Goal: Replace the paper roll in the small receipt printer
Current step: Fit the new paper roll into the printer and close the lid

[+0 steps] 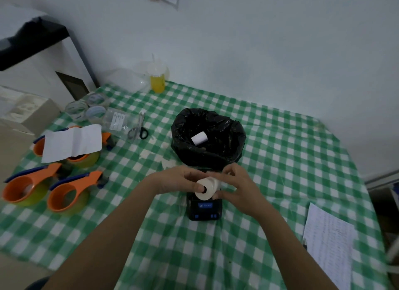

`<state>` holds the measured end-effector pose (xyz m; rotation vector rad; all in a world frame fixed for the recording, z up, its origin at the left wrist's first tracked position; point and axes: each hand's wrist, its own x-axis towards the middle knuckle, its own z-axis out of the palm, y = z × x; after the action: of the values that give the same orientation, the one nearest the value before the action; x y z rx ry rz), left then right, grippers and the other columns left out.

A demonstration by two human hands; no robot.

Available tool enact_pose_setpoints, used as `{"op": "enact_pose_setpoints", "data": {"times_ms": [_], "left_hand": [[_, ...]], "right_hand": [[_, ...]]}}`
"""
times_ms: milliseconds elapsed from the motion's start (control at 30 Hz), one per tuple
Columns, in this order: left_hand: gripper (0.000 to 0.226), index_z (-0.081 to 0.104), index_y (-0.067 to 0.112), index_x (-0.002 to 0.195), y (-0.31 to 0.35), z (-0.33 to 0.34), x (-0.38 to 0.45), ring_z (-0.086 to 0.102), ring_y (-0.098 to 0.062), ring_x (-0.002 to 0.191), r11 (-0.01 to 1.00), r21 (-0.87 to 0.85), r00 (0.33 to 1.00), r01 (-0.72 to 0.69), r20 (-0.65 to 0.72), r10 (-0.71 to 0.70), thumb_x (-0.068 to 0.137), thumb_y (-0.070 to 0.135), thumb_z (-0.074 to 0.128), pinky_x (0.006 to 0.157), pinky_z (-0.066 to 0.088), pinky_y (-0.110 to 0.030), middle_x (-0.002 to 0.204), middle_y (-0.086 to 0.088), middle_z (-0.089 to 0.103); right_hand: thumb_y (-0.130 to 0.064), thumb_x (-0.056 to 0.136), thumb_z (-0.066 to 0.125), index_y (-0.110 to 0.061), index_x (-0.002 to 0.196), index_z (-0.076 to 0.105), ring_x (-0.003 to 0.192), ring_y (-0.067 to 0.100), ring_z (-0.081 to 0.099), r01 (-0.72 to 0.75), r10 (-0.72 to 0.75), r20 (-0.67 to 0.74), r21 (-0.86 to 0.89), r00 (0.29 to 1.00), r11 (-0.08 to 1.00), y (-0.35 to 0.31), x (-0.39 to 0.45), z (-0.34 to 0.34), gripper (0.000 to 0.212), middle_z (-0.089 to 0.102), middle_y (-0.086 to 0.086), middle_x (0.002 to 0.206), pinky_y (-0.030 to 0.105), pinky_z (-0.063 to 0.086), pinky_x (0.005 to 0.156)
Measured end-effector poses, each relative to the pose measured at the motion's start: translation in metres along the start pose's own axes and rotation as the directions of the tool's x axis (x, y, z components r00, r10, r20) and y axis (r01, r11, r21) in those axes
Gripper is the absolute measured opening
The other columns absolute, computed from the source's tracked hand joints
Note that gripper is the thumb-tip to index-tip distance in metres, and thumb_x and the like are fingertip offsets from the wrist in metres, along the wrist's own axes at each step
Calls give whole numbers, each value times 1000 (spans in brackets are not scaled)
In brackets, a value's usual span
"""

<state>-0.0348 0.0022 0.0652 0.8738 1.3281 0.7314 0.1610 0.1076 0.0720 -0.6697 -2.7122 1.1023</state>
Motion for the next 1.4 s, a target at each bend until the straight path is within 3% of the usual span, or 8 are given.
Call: {"op": "enact_pose_setpoints", "data": {"times_ms": [167, 300, 433, 633, 900, 1033, 1133, 1400], "left_hand": [[80, 35, 11, 140, -18, -4, 8, 61, -16, 109, 972, -180, 988, 152, 57, -144, 70, 26, 73, 88, 56, -24, 120, -3, 61], [52, 37, 10, 136, -39, 8, 12, 62, -15, 102, 901, -407, 980, 151, -58, -191, 89, 17, 59, 85, 57, -23, 112, -1, 61], [37, 59, 4, 115, -50, 18, 23, 66, -15, 83, 964, -207, 904, 165, -359, -232, 93, 33, 51, 80, 54, -27, 94, -6, 68], [23, 61, 1, 104, -58, 19, 33, 57, -12, 73, 983, 58, 767, 172, -635, -97, 95, 16, 47, 50, 40, 1, 98, -15, 70], [21, 59, 7, 108, -66, 17, 38, 53, -20, 90, 951, 284, 645, 121, -751, 142, 90, 7, 47, 83, 45, -31, 110, -16, 58], [43, 47, 9, 128, -60, 15, 46, 42, -29, 123, 899, 422, 703, 118, -675, 225, 87, -2, 43, 104, 39, -37, 134, -15, 45], [54, 30, 11, 143, -60, 15, 55, 27, -28, 139, 835, 533, 823, 138, -531, 203, 91, 1, 38, 115, 29, -38, 152, -9, 31], [48, 44, 9, 136, -75, 19, 57, 40, -31, 127, 700, 699, 878, 147, -417, 233, 89, -1, 46, 107, 37, -40, 141, -12, 44]], "right_hand": [[-30, 74, 76, -30, 117, 60, 110, 11, 34, -30, 22, 137, 56, 990, 998, 0, 7, 9, 46, 46, -11, 117, 15, 29, 94], [-25, 79, 71, -28, 117, 55, 108, 17, 44, -212, 191, 153, 140, 970, 967, 5, 6, 32, 41, 47, 4, 114, 23, 36, 92], [-19, 80, 68, -14, 118, 57, 105, 24, 49, -184, 187, 14, -123, 982, 975, 26, 7, 61, 40, 59, 7, 113, 28, 41, 87], [-7, 73, 67, -7, 110, 61, 101, 33, 60, -129, 134, -12, -349, 991, 928, 50, 33, 102, 37, 69, 11, 108, 41, 54, 78], [-7, 81, 53, -17, 122, 59, 117, 32, 52, -198, 232, 74, -320, 970, 927, 59, 48, 102, 42, 60, 12, 127, 38, 49, 91], [-1, 83, 50, -13, 119, 59, 114, 30, 55, -71, 123, 114, -381, 986, 922, 69, 40, 103, 39, 62, 8, 126, 40, 53, 86], [0, 74, 64, -9, 88, 70, 85, 29, 68, -95, 97, -13, -373, 995, 923, 69, 32, 106, 18, 73, 9, 95, 33, 58, 59], [-13, 69, 67, -16, 67, 72, 62, 22, 58, -66, 24, -105, -413, 994, 908, 68, 16, 107, 6, 63, 1, 65, 24, 49, 52]]}}
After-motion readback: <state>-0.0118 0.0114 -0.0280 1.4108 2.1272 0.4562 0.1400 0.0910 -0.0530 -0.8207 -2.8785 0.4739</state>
